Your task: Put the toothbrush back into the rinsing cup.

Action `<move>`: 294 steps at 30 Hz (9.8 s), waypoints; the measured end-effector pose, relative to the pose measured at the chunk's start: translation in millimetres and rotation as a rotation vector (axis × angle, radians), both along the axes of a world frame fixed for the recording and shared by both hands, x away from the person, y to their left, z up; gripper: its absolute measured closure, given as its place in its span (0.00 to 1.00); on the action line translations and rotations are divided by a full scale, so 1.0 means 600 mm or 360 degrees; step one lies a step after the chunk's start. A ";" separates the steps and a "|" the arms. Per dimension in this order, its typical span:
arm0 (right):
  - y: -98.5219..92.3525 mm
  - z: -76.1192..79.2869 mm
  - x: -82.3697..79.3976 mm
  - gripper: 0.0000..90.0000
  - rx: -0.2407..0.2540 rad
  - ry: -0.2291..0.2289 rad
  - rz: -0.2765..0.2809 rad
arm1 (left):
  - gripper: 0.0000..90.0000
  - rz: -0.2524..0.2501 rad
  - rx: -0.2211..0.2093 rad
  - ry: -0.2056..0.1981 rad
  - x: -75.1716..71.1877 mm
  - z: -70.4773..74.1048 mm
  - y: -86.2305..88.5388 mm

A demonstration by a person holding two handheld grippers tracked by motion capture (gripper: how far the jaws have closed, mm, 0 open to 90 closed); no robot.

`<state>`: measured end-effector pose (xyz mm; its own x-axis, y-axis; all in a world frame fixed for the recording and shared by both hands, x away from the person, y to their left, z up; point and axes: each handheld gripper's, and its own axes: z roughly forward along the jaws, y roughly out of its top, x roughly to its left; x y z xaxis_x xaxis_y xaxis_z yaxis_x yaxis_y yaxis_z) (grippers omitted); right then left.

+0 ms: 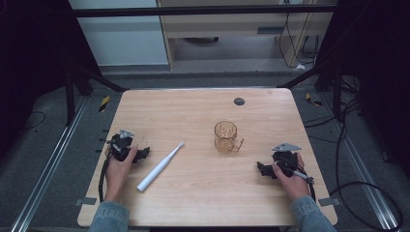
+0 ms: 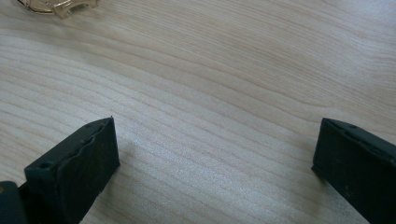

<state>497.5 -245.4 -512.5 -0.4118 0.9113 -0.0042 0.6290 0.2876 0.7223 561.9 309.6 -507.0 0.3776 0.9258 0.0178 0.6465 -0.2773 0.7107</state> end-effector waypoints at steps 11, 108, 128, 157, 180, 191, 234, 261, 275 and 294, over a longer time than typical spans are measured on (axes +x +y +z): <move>0.000 0.000 0.000 0.00 0.0001 0.0001 0.0004 | 0.04 0.0012 0.0017 0.0028 0.000 0.007 -0.005; 0.000 0.000 0.000 0.00 0.0004 0.0001 0.0008 | 0.54 -0.0509 0.0425 0.0410 -0.063 0.084 -0.186; 0.000 0.000 0.000 0.00 0.0004 0.0001 0.0008 | 0.63 -0.0530 0.0437 0.0485 -0.053 0.069 -0.196; 0.000 0.000 0.000 0.00 0.0004 0.0001 0.0008 | 0.75 -0.0524 0.0394 0.0423 -0.056 0.090 -0.189; 0.000 0.000 0.000 0.00 0.0003 0.0001 0.0009 | 0.75 -0.0449 0.0232 0.0046 -0.087 0.193 -0.165; 0.000 0.000 0.000 0.00 0.0003 0.0001 0.0008 | 0.75 -0.0477 0.0148 0.0049 -0.074 0.191 -0.175; 0.000 0.000 0.000 0.00 0.0002 0.0001 0.0009 | 0.75 -0.0741 0.0188 -0.0087 -0.063 0.257 -0.334; 0.000 0.000 0.000 0.00 0.0002 0.0001 0.0009 | 0.75 -0.0748 0.0006 -0.0262 -0.043 0.310 -0.362; 0.000 0.000 0.000 0.00 0.0002 0.0001 0.0008 | 0.75 -0.0694 -0.0076 -0.0381 -0.029 0.333 -0.368; 0.000 0.000 0.000 0.00 0.0002 0.0001 0.0009 | 0.75 -0.0691 -0.0133 -0.0438 -0.018 0.349 -0.378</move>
<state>497.5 -245.3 -512.5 -0.4169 0.9090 -0.0028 0.6277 0.2901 0.7224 550.8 82.6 -297.8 0.7190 0.6874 0.1031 0.2707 -0.4135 0.8693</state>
